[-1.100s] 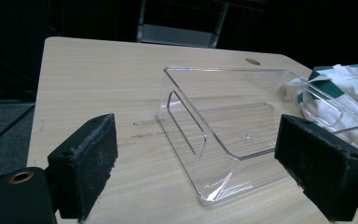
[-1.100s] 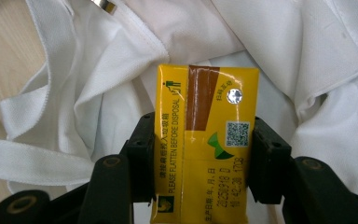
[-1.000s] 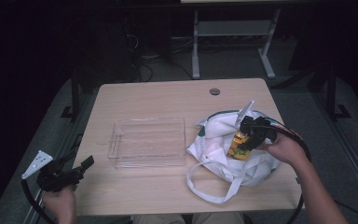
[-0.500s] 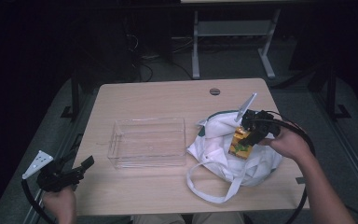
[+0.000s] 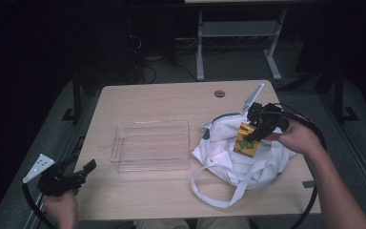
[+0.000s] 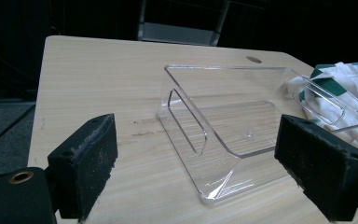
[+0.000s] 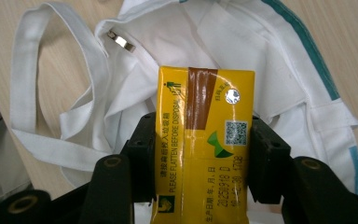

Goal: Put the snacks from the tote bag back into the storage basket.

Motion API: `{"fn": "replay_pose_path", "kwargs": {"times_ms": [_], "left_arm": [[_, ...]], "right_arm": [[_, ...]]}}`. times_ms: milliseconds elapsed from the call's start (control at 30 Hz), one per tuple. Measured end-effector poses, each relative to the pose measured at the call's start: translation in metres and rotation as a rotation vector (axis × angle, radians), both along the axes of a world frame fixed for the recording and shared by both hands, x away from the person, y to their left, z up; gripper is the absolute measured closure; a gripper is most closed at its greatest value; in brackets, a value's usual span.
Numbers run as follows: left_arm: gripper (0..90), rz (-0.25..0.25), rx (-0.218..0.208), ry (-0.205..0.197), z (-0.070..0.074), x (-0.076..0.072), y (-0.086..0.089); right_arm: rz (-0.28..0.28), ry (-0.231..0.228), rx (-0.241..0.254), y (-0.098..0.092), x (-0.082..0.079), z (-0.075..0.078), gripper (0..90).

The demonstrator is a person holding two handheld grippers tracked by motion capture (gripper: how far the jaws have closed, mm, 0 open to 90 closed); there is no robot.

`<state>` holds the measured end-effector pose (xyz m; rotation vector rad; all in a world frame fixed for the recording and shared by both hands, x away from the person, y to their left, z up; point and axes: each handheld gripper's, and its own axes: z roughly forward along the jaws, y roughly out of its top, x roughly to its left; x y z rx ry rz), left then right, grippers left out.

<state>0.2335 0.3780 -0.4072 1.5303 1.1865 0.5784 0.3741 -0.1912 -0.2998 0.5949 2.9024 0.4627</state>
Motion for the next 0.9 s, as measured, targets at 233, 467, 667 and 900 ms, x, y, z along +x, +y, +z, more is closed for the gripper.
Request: {"fn": "replay_pose_path", "kwargs": {"times_ms": [233,467,667,900], "left_arm": [[12.5,0.000,-0.001,0.000,0.000,0.000,0.000],[12.5,-0.001,0.000,0.000,0.000,0.000,0.000],[12.5,0.000,0.001,0.000,0.000,0.000,-0.001],[12.5,0.000,0.001,0.000,0.000,0.000,-0.001]], "right_arm": [[0.018,-0.004,0.012,0.005,0.003,0.018,51.9],[0.029,-0.003,0.021,0.011,0.005,0.033,51.9],[0.049,-0.003,0.035,0.019,0.006,0.043,52.0],[0.069,0.002,0.035,0.030,0.009,0.050,52.0]]}}
